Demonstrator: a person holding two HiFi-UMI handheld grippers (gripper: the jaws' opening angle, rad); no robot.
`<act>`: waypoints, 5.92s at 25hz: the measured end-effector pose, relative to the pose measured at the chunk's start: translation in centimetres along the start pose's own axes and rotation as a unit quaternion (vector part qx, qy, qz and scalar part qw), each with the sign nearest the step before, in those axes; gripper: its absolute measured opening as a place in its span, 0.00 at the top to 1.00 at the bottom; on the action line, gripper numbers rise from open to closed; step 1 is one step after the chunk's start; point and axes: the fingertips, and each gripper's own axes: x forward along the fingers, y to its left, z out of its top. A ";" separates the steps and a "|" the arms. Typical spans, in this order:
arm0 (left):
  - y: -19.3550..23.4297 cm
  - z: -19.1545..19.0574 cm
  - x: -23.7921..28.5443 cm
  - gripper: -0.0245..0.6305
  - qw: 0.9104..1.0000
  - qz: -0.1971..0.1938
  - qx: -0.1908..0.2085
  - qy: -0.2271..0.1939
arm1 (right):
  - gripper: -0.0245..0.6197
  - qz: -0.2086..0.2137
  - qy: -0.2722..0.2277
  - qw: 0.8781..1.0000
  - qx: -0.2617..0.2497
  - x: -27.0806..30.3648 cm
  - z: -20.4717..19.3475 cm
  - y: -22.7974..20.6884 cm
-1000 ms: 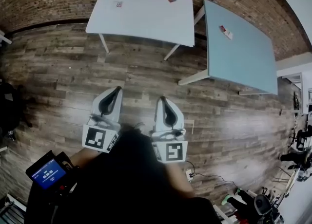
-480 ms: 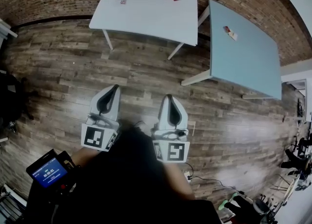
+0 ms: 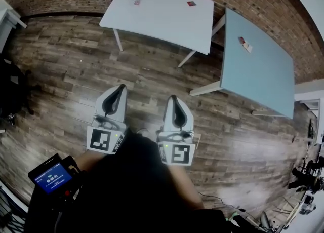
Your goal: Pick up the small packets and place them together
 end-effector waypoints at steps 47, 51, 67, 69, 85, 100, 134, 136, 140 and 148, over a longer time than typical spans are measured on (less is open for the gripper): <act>19.1 -4.2 27.3 0.96 0.997 -0.057 -0.046 0.035 | 0.90 -0.031 0.134 0.990 -0.011 32.3 -7.8 -5.1; 20.1 -4.4 28.4 0.96 0.996 -0.058 -0.056 0.038 | 0.90 -0.039 0.137 0.990 -0.017 33.4 -8.0 -5.4; 21.9 -6.2 34.4 0.96 0.996 -0.025 -0.055 0.066 | 0.90 -0.014 0.145 0.989 0.012 38.9 -9.6 -9.8; 22.1 -5.6 35.7 0.96 0.997 -0.020 -0.047 0.063 | 0.90 -0.003 0.142 0.990 0.010 40.5 -9.2 -10.6; 22.6 -4.8 43.8 0.96 0.993 0.089 -0.040 0.067 | 0.90 0.127 0.139 0.982 0.018 49.0 -10.0 -14.9; 27.1 -5.2 47.6 0.96 0.993 0.095 -0.029 0.064 | 0.87 0.186 0.162 0.969 0.025 56.1 -11.6 -12.0; 39.9 -7.4 47.3 0.96 0.993 0.031 -0.033 0.107 | 0.82 0.137 0.295 0.945 -0.019 65.4 -21.1 -4.4; 40.5 -7.4 47.3 0.96 0.993 0.035 -0.037 0.104 | 0.82 0.132 0.308 0.942 -0.014 65.6 -21.9 -4.4; 41.8 -7.5 47.1 0.96 0.993 0.037 -0.039 0.100 | 0.82 0.118 0.323 0.939 -0.013 65.9 -23.6 -4.3; 44.4 -8.7 47.1 0.96 0.995 0.019 -0.031 0.093 | 0.82 0.084 0.338 0.937 -0.035 66.5 -29.0 -4.9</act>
